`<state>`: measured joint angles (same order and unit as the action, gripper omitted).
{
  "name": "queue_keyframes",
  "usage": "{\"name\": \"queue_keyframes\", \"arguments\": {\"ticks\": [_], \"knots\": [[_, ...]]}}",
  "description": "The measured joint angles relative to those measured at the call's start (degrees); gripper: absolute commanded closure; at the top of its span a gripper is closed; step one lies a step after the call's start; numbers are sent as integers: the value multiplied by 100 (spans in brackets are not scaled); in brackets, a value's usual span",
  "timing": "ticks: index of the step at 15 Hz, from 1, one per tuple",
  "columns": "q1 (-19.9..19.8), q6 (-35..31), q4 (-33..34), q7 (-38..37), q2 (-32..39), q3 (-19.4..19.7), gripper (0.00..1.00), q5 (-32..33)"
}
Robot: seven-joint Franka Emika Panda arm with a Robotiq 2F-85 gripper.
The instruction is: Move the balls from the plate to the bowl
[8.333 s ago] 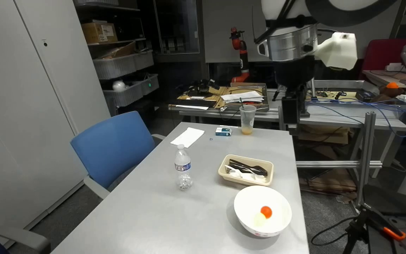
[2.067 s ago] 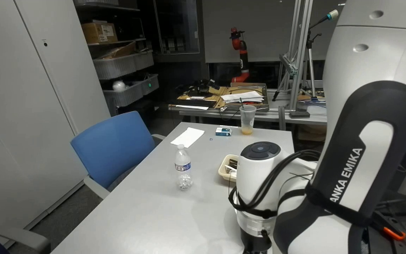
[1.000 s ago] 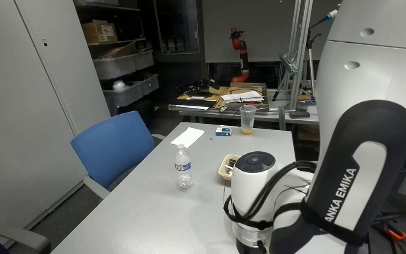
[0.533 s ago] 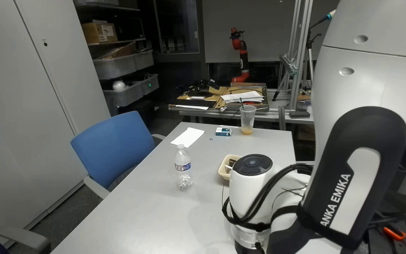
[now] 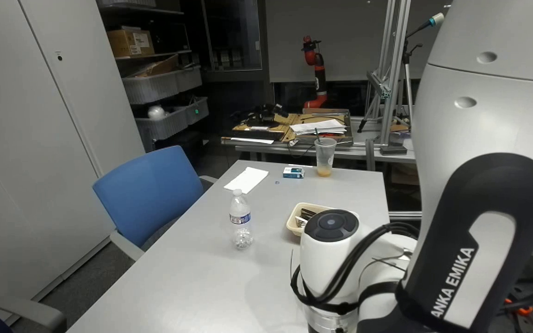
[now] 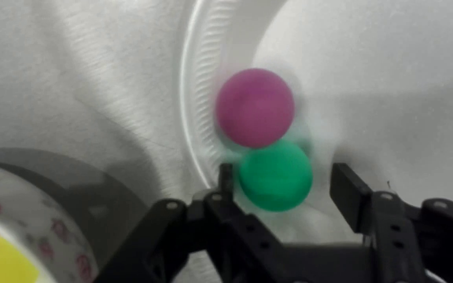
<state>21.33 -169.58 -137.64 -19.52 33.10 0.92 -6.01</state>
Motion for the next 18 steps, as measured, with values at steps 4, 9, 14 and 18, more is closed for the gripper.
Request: {"name": "queue_keyframes", "arguments": {"ticks": [4,9,14,18], "knots": [[133,0,0,-73,3,93,81,0],[356,0,0,-167,-4,305,81,16],[668,106,-2,-250,-265,638,81,211],[672,513,-1,-262,-757,725,81,529]]}}
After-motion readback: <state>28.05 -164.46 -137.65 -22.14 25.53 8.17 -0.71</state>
